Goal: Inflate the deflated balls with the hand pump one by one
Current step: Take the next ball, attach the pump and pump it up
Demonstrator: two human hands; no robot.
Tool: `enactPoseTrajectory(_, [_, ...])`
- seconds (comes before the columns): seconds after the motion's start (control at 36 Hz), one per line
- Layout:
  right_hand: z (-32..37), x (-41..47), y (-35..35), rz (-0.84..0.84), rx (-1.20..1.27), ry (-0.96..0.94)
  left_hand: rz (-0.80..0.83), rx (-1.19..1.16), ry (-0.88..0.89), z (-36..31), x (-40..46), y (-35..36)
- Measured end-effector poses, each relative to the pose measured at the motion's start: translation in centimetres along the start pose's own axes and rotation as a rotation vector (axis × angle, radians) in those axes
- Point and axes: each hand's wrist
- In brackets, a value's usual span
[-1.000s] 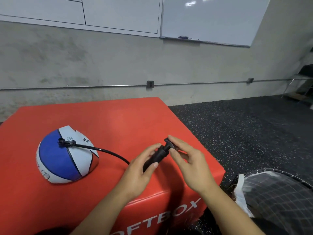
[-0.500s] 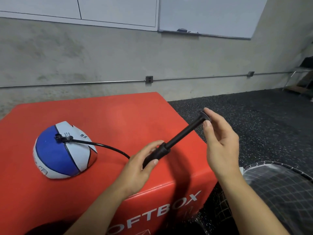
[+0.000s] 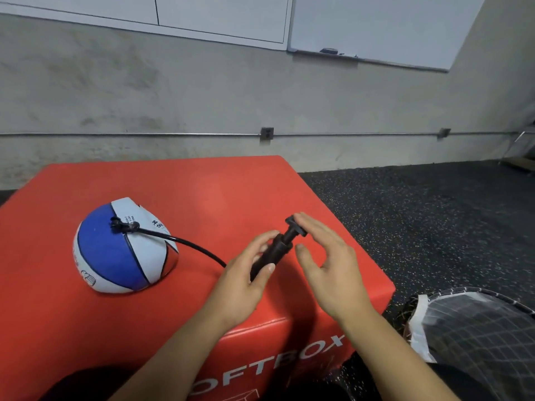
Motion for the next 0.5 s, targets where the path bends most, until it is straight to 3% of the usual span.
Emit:
enactPoseTrajectory(0.08, [0.0, -0.5, -0.1, 0.03, 0.019, 0.012, -0.025, 0.028, 0.005, 0.0, 0.1, 0.2])
enactPoseTrajectory(0.33, [0.0, -0.9, -1.0, -0.105, 0.12, 0.004, -0.017, 0.126, 0.048, -0.7, -0.1, 0.6])
enactPoseTrajectory(0.5, [1.0, 0.2, -3.6, -0.324, 0.164, -0.024, 0.022, 0.14, 0.071, -0.8, -0.2, 0.6])
Point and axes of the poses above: each hand's wrist, its own x-axis towards the middle knuckle, its own y-axis out of the palm, z = x × y, and after that the axes turned 11 degrees about x, right-handed
